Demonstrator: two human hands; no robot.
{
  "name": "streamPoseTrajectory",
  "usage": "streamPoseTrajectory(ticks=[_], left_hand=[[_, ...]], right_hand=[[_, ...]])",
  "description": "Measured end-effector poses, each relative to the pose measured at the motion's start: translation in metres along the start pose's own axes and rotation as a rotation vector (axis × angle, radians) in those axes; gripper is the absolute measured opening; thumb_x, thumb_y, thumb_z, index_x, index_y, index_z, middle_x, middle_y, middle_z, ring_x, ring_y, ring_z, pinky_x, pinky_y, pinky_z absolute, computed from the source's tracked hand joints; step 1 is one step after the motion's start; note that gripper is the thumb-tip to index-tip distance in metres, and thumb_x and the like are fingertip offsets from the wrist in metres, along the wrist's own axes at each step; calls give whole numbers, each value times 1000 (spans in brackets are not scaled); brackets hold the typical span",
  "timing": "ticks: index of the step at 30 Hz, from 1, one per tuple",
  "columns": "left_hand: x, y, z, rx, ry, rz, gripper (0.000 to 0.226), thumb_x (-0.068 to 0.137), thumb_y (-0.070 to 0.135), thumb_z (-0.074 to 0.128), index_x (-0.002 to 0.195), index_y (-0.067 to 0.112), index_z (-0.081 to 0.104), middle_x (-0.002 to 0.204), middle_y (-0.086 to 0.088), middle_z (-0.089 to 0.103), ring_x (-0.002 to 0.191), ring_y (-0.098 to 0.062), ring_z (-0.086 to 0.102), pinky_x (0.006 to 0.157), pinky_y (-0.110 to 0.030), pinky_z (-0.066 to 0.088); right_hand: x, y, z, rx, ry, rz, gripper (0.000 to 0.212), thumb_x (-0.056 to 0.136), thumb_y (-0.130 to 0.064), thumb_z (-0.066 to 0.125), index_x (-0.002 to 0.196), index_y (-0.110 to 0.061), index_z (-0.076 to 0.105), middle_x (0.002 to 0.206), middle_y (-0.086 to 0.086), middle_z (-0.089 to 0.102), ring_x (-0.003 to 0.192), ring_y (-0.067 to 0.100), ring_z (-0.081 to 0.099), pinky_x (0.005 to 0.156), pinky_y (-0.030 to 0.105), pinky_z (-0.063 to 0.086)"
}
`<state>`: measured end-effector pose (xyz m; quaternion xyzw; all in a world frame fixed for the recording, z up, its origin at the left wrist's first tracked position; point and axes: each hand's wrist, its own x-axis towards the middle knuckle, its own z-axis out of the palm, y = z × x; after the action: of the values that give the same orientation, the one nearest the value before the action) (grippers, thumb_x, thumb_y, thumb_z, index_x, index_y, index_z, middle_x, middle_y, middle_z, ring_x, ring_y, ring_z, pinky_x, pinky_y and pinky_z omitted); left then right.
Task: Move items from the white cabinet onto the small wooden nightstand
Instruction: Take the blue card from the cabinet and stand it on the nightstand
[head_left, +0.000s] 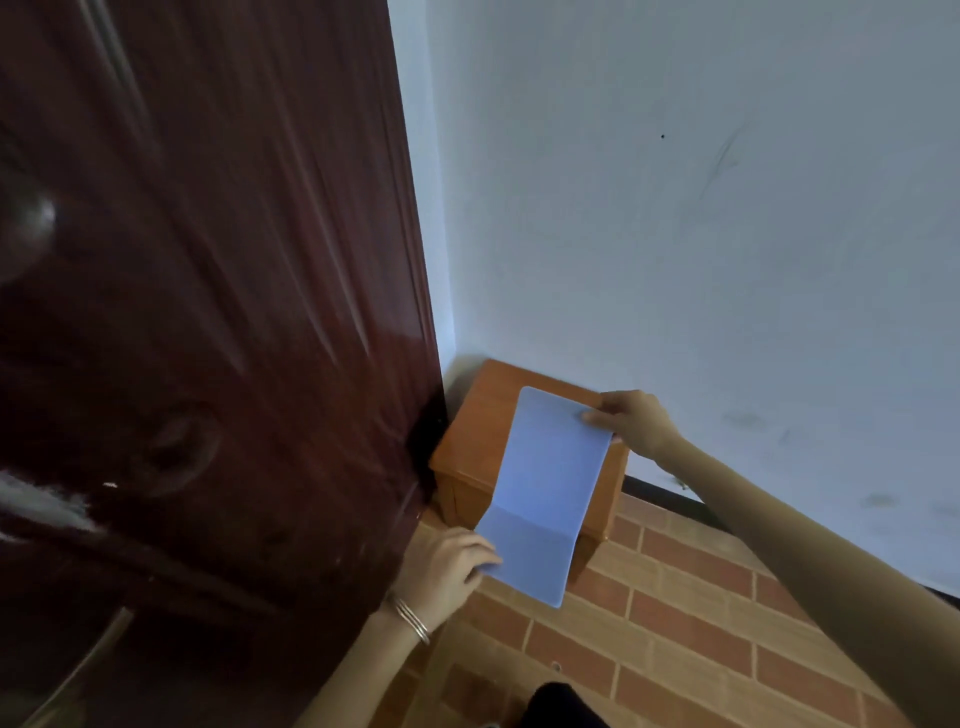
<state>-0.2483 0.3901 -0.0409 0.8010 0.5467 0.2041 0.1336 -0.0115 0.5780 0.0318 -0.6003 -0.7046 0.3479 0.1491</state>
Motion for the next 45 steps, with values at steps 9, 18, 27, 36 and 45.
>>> streamPoseTrajectory(ticks=[9, 18, 27, 36, 45], left_hand=[[104, -75, 29, -25, -59, -43, 16, 55, 27, 71, 70, 33, 71, 74, 22, 65, 70, 7, 57, 53, -11, 45], [216, -145, 54, 25, -122, -47, 26, 52, 19, 82, 71, 32, 70, 72, 20, 65, 67, 4, 58, 51, -12, 43], [263, -246, 127, 26, -247, -67, 41, 36, 12, 88, 66, 31, 68, 70, 20, 63, 65, 2, 59, 47, -12, 45], [295, -351, 211, 98, -248, -77, 45, 36, 4, 87, 70, 26, 68, 74, 13, 62, 67, -4, 61, 49, -15, 48], [294, -392, 268, 120, -309, -157, 32, 56, 17, 84, 82, 23, 66, 92, 7, 62, 82, -8, 64, 44, -16, 49]], right_hand=[[121, 15, 3, 33, -33, 41, 8, 86, -20, 62, 86, -17, 69, 76, -2, 65, 71, 15, 61, 71, 27, 45], [259, 24, 7, 82, -6, 56, 17, 87, -12, 58, 100, -11, 69, 103, 4, 69, 92, 19, 61, 82, 30, 47], [356, 66, 80, 92, -3, 161, 21, 88, -11, 54, 102, -17, 68, 104, 5, 69, 92, 23, 61, 76, 33, 49], [427, 102, 156, 190, 104, 185, 17, 88, -16, 57, 96, -21, 71, 95, 0, 70, 86, 18, 63, 74, 31, 50], [440, 118, 196, 177, 123, 87, 22, 88, -8, 55, 96, -19, 72, 94, -6, 70, 86, 8, 60, 71, 17, 42]])
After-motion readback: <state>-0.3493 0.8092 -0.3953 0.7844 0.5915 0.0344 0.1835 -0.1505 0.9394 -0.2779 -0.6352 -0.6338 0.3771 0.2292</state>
